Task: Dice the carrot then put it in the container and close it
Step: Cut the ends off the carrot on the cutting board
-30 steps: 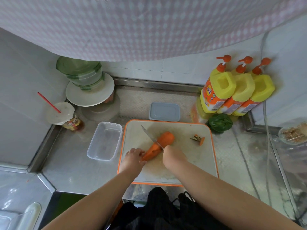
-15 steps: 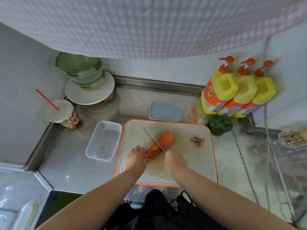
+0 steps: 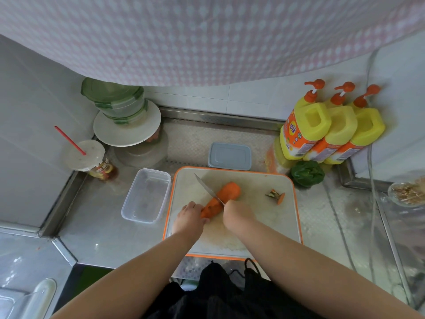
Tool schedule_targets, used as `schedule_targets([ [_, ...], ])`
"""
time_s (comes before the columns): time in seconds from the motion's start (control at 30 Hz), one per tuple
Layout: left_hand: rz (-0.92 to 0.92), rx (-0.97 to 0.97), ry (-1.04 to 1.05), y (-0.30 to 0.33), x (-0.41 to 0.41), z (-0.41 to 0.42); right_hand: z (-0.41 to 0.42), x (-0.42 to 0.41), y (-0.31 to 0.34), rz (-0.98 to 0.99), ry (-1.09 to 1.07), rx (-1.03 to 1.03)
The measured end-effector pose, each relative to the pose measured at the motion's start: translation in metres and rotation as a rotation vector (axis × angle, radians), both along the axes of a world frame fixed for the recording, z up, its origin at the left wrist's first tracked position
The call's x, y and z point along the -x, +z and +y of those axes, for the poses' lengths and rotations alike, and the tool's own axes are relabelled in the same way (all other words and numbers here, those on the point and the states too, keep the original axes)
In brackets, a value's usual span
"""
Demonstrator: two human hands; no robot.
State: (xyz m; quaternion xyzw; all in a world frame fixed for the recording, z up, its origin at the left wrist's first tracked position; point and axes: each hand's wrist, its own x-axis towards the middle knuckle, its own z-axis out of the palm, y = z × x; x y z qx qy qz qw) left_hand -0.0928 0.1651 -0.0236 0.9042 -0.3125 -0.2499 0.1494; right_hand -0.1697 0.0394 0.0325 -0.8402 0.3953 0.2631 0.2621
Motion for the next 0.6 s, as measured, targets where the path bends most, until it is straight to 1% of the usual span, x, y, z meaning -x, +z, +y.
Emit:
schedule_targets([
  [0.1,-0.001,0.003,-0.001,-0.001,-0.001,0.000,0.003,0.007,-0.010,0.010,-0.059,0.040],
  [0.2,0.000,0.006,-0.008,0.001,-0.001,-0.001,0.009,0.018,-0.016,-0.021,-0.054,0.046],
  [0.27,-0.001,0.009,-0.008,0.001,0.000,-0.001,0.010,0.024,-0.019,-0.046,-0.091,0.047],
  [0.4,0.016,-0.007,-0.010,0.003,-0.001,-0.001,0.006,0.008,-0.018,-0.076,-0.179,-0.011],
  [0.6,0.033,-0.019,0.006,0.002,-0.003,-0.002,0.001,0.002,-0.028,-0.029,-0.109,0.010],
])
